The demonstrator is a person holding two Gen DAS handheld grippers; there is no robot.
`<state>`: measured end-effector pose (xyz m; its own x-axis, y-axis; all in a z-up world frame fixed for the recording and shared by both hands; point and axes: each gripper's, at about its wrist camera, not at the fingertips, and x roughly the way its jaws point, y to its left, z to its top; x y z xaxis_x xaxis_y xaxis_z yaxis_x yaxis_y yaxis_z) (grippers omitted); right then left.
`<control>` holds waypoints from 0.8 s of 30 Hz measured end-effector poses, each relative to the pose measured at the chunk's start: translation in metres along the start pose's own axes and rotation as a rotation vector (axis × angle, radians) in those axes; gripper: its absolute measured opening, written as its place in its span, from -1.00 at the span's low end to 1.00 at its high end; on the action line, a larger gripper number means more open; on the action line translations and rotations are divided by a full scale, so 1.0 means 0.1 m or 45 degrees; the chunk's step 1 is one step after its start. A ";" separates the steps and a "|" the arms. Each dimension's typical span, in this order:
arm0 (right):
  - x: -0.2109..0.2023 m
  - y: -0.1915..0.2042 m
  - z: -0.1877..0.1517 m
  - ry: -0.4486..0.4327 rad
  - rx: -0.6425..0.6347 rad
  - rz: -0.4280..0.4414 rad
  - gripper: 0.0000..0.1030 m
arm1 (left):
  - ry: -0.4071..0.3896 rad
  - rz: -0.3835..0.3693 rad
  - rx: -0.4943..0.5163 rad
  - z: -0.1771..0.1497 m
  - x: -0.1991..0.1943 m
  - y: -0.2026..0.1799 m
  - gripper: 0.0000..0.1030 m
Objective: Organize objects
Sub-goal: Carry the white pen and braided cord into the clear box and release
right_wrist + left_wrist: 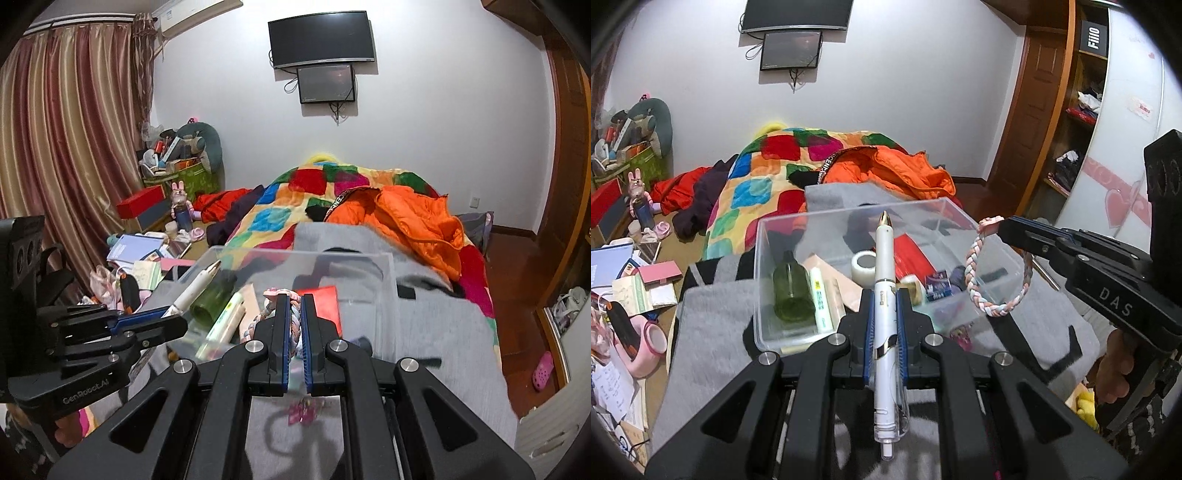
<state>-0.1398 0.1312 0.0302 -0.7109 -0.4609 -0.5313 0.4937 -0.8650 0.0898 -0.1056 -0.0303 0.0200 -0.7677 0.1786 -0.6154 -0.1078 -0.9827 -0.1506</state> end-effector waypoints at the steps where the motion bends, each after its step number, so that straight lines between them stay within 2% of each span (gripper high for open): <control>1: 0.03 -0.02 0.03 0.000 0.004 -0.002 -0.90 | -0.002 0.004 -0.002 0.03 0.02 0.01 -0.80; 11: 0.36 -0.13 0.14 0.038 0.040 -0.032 -0.90 | 0.023 0.018 -0.025 0.24 0.28 0.14 -0.81; 24: 0.71 -0.26 -0.07 0.161 0.051 -0.051 -0.90 | 0.115 0.018 -0.076 0.28 0.76 0.26 -0.80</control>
<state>-0.1994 0.1228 -0.0155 -0.6597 -0.3992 -0.6367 0.4438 -0.8907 0.0987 -0.1839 -0.0434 -0.0090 -0.7087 0.1713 -0.6844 -0.0575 -0.9809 -0.1860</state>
